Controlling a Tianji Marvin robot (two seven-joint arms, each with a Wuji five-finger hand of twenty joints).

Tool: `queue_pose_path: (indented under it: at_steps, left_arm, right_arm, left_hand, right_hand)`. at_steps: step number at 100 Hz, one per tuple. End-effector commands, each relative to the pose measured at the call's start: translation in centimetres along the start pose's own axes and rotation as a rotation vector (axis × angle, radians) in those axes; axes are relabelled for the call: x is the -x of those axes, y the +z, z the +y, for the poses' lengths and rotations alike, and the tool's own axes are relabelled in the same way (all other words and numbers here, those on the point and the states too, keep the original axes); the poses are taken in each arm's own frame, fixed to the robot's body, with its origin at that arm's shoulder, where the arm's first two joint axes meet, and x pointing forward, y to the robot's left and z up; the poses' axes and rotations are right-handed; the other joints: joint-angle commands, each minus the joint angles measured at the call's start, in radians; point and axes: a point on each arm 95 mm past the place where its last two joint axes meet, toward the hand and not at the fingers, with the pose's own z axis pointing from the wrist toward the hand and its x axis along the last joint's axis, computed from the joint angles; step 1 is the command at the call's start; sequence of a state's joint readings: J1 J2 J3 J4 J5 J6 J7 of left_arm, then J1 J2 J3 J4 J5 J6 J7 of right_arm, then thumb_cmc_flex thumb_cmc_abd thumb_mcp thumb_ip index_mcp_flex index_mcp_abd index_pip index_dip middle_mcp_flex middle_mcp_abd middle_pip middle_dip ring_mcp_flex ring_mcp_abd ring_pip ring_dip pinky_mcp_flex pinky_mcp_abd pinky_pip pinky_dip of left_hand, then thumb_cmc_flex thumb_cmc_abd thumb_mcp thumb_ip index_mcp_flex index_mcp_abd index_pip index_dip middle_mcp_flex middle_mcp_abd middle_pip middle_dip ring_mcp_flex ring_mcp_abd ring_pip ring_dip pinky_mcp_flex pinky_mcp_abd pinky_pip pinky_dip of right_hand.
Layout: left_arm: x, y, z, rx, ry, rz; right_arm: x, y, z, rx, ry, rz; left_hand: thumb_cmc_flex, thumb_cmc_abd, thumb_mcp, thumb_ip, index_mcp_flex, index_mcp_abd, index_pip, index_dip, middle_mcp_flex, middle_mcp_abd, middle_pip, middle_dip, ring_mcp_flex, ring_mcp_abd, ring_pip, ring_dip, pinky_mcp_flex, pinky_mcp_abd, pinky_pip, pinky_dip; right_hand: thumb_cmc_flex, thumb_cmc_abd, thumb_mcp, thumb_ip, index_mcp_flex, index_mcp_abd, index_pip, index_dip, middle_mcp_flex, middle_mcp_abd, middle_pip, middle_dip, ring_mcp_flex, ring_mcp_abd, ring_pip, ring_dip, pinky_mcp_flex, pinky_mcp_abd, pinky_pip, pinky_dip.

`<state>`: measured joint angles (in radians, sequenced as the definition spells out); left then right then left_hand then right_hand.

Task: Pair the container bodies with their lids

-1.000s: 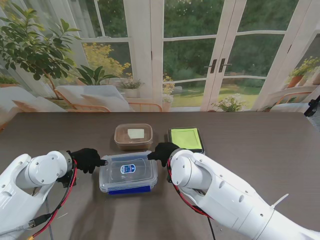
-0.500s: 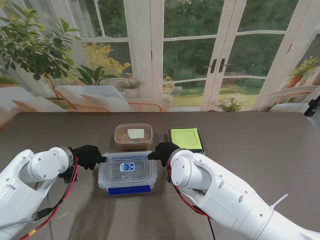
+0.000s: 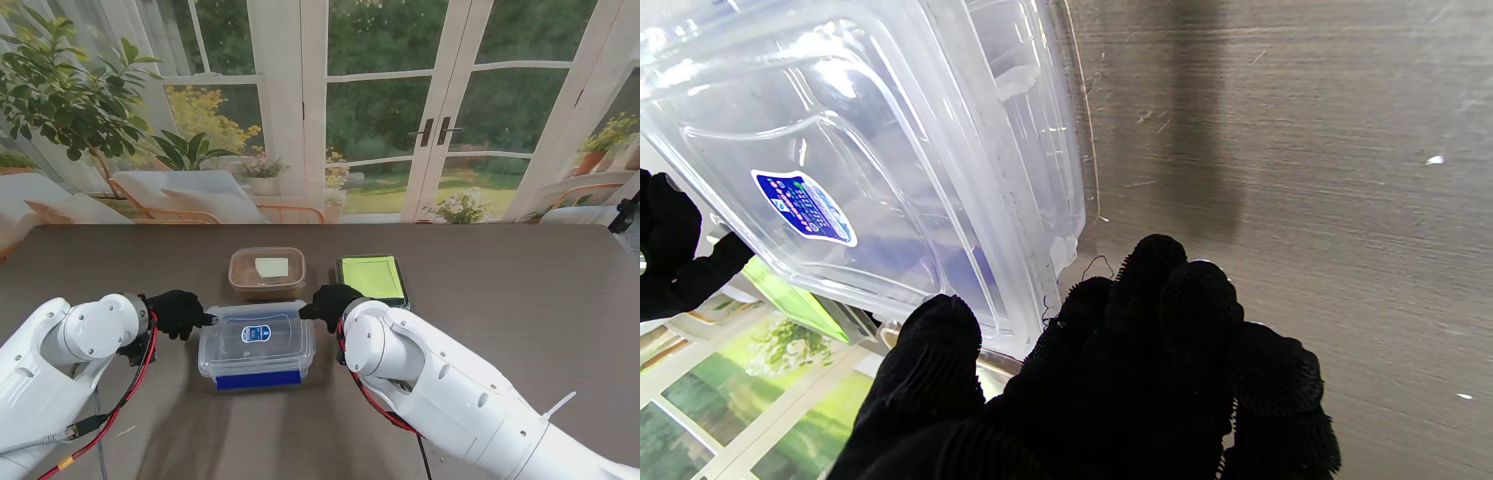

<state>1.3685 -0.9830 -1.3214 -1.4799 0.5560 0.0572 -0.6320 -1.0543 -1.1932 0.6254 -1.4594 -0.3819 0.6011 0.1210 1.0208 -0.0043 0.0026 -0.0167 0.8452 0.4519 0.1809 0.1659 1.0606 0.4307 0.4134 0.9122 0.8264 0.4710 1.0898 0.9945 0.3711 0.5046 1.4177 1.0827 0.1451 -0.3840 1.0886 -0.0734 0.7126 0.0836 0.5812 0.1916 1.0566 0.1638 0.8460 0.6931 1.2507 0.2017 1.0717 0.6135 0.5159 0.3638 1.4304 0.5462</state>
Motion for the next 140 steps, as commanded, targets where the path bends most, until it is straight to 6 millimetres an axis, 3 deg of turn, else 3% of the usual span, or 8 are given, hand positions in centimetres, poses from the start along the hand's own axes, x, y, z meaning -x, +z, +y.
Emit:
queue_pose_path:
  at_steps: [1,29,79,123,140]
  left_arm:
    - [-0.1,0.0,0.3,0.022,0.003,0.001]
    - [-0.1,-0.3,0.6,0.024,0.011,-0.013]
    - [-0.1,-1.6,0.7,-0.008,0.039,-0.024]
    - [-0.6,-2.0,0.4,-0.041,0.074,0.011]
    - [-0.7,-1.6,0.7,-0.033,0.066,0.026]
  right_arm:
    - [0.1,-0.2,-0.7,-0.019,-0.003,0.005]
    - [0.3,-0.5,-0.7,-0.011,-0.025,0.004]
    - [0.2,-0.7,0.1,0.064,-0.027,0.010]
    - [0.4,-1.7,0.0,0.079,-0.032,0.060]
    - [0.7,-2.2,-0.3,0.060,-0.010,0.088]
  left_hand:
    - [0.001,0.054,-0.012,0.015,-0.017,-0.015,-0.009,0.006,0.001,0.027,0.016,0.003,0.003,0.021,0.012,0.016,-0.023,-0.063,-0.002,0.004]
    - [0.001,0.054,-0.011,0.016,-0.030,0.011,-0.020,0.001,0.000,0.029,0.015,0.002,-0.002,0.023,0.009,0.016,-0.026,-0.064,-0.004,0.003]
    - [-0.001,0.053,-0.012,0.016,-0.032,0.009,-0.019,-0.004,-0.003,0.027,0.016,0.002,-0.001,0.020,0.009,0.016,-0.026,-0.067,-0.003,0.003]
    - [0.001,0.051,-0.010,0.016,-0.027,-0.007,-0.014,-0.001,-0.004,0.024,0.016,0.000,-0.002,0.016,0.008,0.015,-0.024,-0.069,-0.003,0.001]
    - [0.002,0.051,-0.010,0.015,-0.023,-0.008,-0.013,0.000,-0.005,0.026,0.015,-0.001,-0.001,0.020,0.007,0.014,-0.025,-0.066,-0.004,0.000]
  right_hand:
    - [-0.028,0.024,-0.046,0.011,-0.023,-0.024,-0.016,-0.008,0.007,-0.013,0.002,-0.002,0.030,0.004,0.003,0.003,0.176,0.033,0.029,-0.009]
    - [-0.030,0.026,-0.050,0.010,-0.048,-0.008,-0.020,-0.008,0.006,-0.012,-0.006,-0.010,0.031,0.003,0.003,0.003,0.176,0.033,0.029,-0.009]
    - [-0.035,0.018,-0.046,0.010,-0.121,0.018,-0.015,-0.001,-0.002,-0.014,-0.001,-0.018,0.032,0.004,0.005,0.003,0.175,0.032,0.028,-0.010]
    - [-0.030,0.006,-0.022,0.008,0.090,-0.034,0.054,0.018,0.024,-0.009,0.001,-0.022,0.045,0.001,0.002,0.000,0.188,0.034,0.028,-0.013]
    - [-0.029,-0.002,-0.016,0.005,0.111,-0.061,0.044,0.009,0.039,-0.006,-0.003,-0.022,0.052,0.007,0.003,0.001,0.193,0.041,0.028,-0.015]
